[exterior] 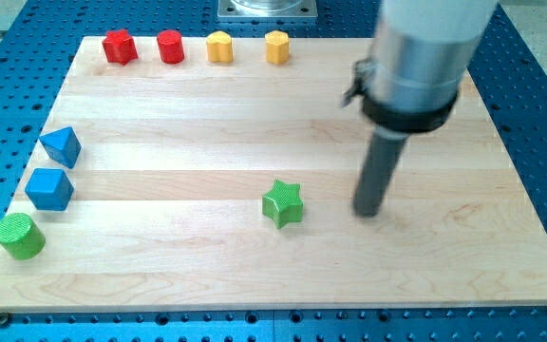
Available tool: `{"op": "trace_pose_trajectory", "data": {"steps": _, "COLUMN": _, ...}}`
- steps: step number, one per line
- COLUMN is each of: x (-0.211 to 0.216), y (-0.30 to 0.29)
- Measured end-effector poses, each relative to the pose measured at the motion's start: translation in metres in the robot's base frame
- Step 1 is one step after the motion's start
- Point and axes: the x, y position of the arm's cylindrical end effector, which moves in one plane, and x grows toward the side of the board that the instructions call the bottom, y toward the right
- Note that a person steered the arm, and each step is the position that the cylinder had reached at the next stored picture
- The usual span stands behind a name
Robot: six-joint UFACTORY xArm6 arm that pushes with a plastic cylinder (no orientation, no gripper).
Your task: Move the green star above the blue triangle
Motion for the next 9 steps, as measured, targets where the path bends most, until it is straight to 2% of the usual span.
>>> {"op": "trace_pose_trajectory", "data": {"steps": 1, "x": -0.008, "y": -0.107}}
{"op": "trace_pose_trajectory", "data": {"steps": 2, "x": -0.071, "y": -0.215}}
{"op": "trace_pose_trajectory", "data": {"steps": 3, "x": -0.088, "y": -0.211}}
{"op": "trace_pose_trajectory", "data": {"steps": 4, "x": -0.07, "y": -0.188}}
{"op": "trace_pose_trajectory", "data": {"steps": 5, "x": -0.068, "y": -0.253}}
{"op": "trace_pose_trajectory", "data": {"steps": 7, "x": -0.14, "y": -0.267}}
{"op": "trace_pose_trajectory", "data": {"steps": 8, "x": -0.156, "y": -0.257}}
{"op": "trace_pose_trajectory", "data": {"steps": 9, "x": -0.142, "y": -0.252}}
